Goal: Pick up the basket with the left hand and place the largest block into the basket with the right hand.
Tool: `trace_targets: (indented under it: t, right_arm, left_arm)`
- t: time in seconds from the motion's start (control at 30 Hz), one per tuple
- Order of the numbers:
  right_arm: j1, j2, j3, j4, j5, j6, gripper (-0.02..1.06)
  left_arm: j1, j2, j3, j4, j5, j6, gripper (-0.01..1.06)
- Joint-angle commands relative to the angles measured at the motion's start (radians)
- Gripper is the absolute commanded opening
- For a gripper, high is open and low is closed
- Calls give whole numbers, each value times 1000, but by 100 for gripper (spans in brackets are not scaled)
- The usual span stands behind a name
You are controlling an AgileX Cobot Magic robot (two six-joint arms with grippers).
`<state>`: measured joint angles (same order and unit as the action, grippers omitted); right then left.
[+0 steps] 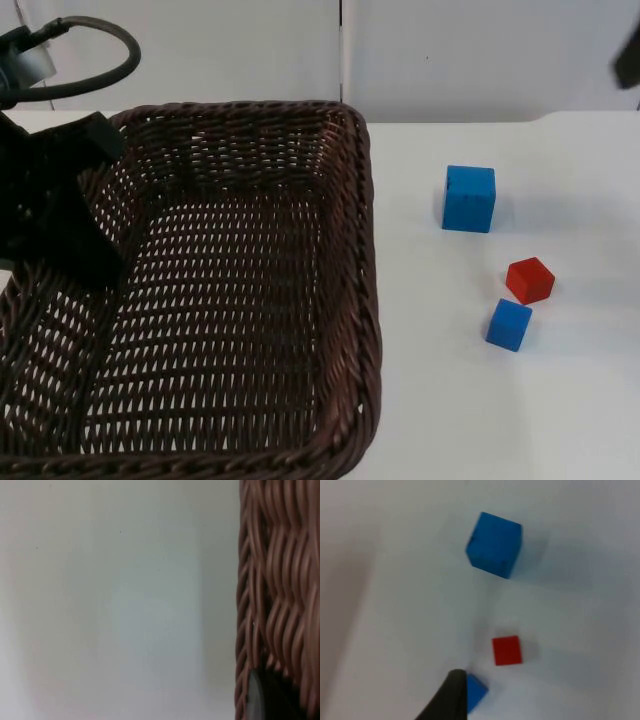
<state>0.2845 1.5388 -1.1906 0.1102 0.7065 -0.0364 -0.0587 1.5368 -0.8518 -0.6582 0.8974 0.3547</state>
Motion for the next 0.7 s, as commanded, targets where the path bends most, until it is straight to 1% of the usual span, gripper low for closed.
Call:
trace_targets:
  t: [0.0,0.07,0.2,0.27,0.3,0.4,0.47,0.5,0.63,0.67]
  right_arm:
    - [27,39,-37,-2,-16,26,105]
    - [40,72,-62,-2,-16,45,105]
    - [98,184,-145,-3,-12,77,105]
    - [127,233,-181,-25,-8,83,105]
    - [127,233,-181,-25,-8,83,105]
    - [169,306,-247,-101,2,180,105]
    - [191,355,-289,-173,2,277,105]
    - [191,355,-289,-173,2,277,105]
    - [227,448,-366,-321,0,505,105]
    - [227,448,-366,-321,0,505,105]
  left_arm:
    - [2,-15,0,-37,7,4,0]
    - [2,-15,0,-37,7,4,0]
    - [2,-15,0,-37,7,6,0]
    - [2,-15,0,-37,7,6,0]
    - [2,-15,0,-37,7,6,0]
    - [2,-15,0,-37,5,6,0]
    - [2,-15,0,-33,5,6,0]
    - [2,-15,0,-33,5,6,0]
    - [2,-15,0,-33,5,6,0]
    - [2,-15,0,-33,5,6,0]
